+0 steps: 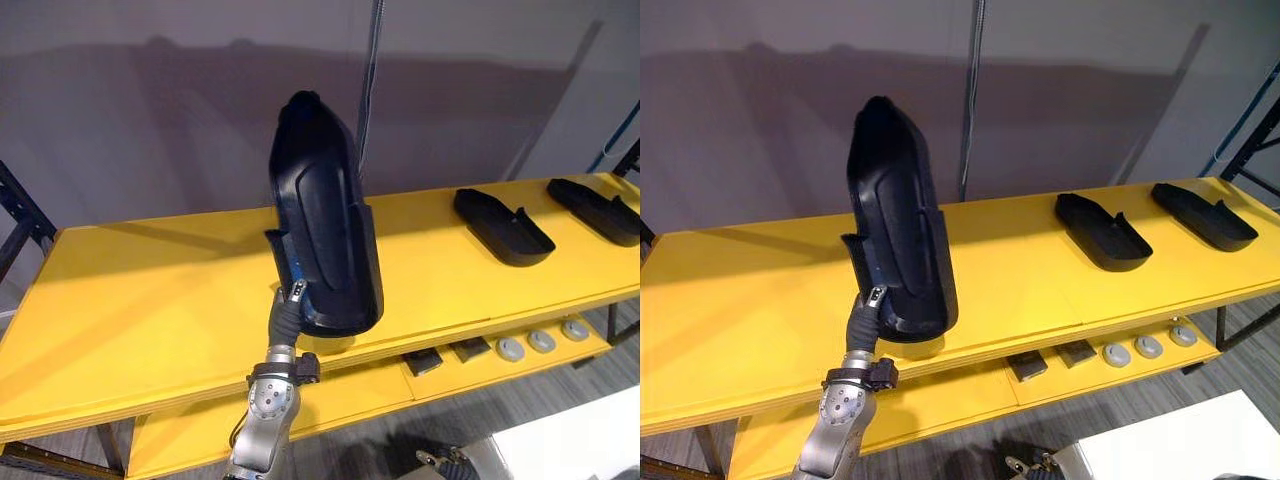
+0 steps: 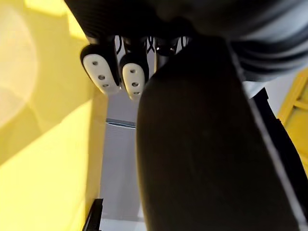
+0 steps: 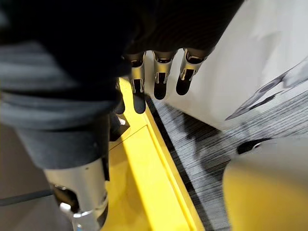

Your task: Walk over and take plastic housings, then place them on the shelf

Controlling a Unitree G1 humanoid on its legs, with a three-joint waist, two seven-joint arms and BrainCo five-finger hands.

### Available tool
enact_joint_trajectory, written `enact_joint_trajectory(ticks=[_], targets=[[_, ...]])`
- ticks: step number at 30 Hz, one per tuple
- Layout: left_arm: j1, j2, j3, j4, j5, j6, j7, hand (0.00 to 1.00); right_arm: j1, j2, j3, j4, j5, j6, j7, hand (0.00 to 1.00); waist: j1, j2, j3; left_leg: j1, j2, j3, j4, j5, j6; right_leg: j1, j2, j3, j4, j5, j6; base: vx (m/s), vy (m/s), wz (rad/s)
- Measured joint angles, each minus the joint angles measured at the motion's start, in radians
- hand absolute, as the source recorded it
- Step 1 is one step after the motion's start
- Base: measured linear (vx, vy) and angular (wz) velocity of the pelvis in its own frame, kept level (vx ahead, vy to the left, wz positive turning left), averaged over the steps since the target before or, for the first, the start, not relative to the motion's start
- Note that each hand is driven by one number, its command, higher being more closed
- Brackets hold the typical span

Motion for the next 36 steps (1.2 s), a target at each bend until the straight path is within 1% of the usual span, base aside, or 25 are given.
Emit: enact_joint_trajectory(ticks=[4,6,10,12,15,16,17,22,24,26,30,33,36], targets=[[-0.002,-0.001,0.014,0.000,0.020,0.024,0.028,1.00,0.017,0.030,0.004,-0.018,-0.001,0.000,0.000,0.00,0.012,-0.009,-0.010,0.024,-0.011,0.005,-0.018,0.009,0.004,0.039,-0.009,-0.002,-0.043,0.014,0.008,0.02,0.056,0.03],[-0.008,-0.001,0.031,0.009,0.041,0.036,0.047,1.00,0.029,0.033,0.005,-0.017,-0.001,0.000,0.000,0.00,0.023,-0.022,-0.017,0.023,-0.020,0.000,-0.031,0.023,0.005,0.047,-0.018,-0.013,-0.065,0.027,0.011,-0.02,0.054,0.15],[-0.048,-0.003,0.062,0.068,0.042,0.054,0.087,1.00,0.032,0.033,0.005,-0.016,-0.001,0.002,-0.001,0.00,0.021,-0.026,-0.020,0.023,-0.027,-0.015,-0.060,0.044,0.010,0.055,-0.022,-0.025,-0.094,0.046,0.009,-0.08,0.021,0.12],[-0.106,-0.003,0.068,0.125,0.047,0.074,0.108,1.00,0.033,0.034,0.006,-0.014,-0.001,0.003,-0.001,0.00,0.021,-0.032,-0.023,0.025,-0.028,-0.023,-0.087,0.060,0.011,0.058,-0.023,-0.040,-0.100,0.052,0.005,-0.11,-0.017,0.19],[-0.181,-0.001,0.069,0.176,0.049,0.083,0.133,1.00,0.033,0.034,0.006,-0.012,-0.001,0.003,-0.001,0.00,0.018,-0.036,-0.027,0.026,-0.028,-0.018,-0.117,0.078,0.010,0.059,-0.022,-0.042,-0.129,0.075,0.004,-0.09,-0.015,0.03],[-0.208,0.002,0.073,0.202,0.050,0.084,0.136,1.00,0.029,0.035,0.006,-0.012,-0.001,0.003,-0.002,0.00,0.016,-0.036,-0.028,0.031,-0.031,-0.018,-0.132,0.093,0.014,0.061,-0.022,-0.042,-0.136,0.082,0.004,-0.05,-0.001,-0.01],[-0.237,0.001,0.080,0.238,0.055,0.087,0.138,1.00,0.029,0.035,0.006,-0.009,-0.002,0.003,-0.002,0.00,0.014,-0.037,-0.030,0.041,-0.034,-0.016,-0.156,0.105,0.014,0.068,-0.023,-0.042,-0.151,0.091,0.006,0.00,0.000,0.00],[-0.363,0.006,0.129,0.418,0.059,0.128,0.165,1.00,-0.003,0.037,0.007,0.022,-0.002,0.004,-0.003,0.00,-0.031,-0.036,-0.041,0.062,-0.045,-0.015,-0.232,0.151,0.017,0.077,-0.026,-0.044,-0.202,0.120,0.009,-0.01,0.003,0.01],[-0.404,0.008,0.133,0.483,0.059,0.149,0.174,1.00,-0.006,0.039,0.008,0.023,-0.002,0.005,-0.003,0.00,-0.038,-0.036,-0.041,0.071,-0.046,-0.011,-0.252,0.160,0.016,0.076,-0.025,-0.044,-0.206,0.121,0.009,0.01,0.000,-0.02],[-0.433,0.008,0.148,0.540,0.058,0.158,0.174,1.00,-0.009,0.039,0.010,0.023,-0.002,0.005,-0.003,0.00,-0.042,-0.035,-0.040,0.075,-0.045,-0.008,-0.262,0.162,0.013,0.076,-0.023,-0.042,-0.211,0.121,0.008,0.02,0.000,-0.04],[-0.505,0.014,0.175,0.660,0.057,0.186,0.175,1.00,-0.018,0.039,0.027,0.025,-0.001,0.005,-0.002,0.00,-0.062,-0.032,-0.038,0.071,-0.042,-0.001,-0.276,0.166,0.008,0.064,-0.018,-0.041,-0.216,0.121,0.008,0.01,0.000,-0.03],[-0.557,0.014,0.192,0.733,0.057,0.198,0.173,1.00,-0.036,0.038,0.025,0.027,-0.001,0.005,-0.001,0.00,-0.077,-0.030,-0.021,0.067,-0.042,-0.001,-0.277,0.168,0.006,0.057,-0.018,-0.041,-0.215,0.121,0.008,0.01,0.000,-0.01],[-0.609,0.009,0.191,0.773,0.058,0.201,0.170,1.00,-0.042,0.038,0.025,0.028,-0.001,0.005,0.000,0.00,-0.081,-0.027,-0.003,0.063,-0.041,0.000,-0.278,0.170,0.002,0.051,-0.017,-0.041,-0.213,0.121,0.007,0.00,0.000,0.00]])
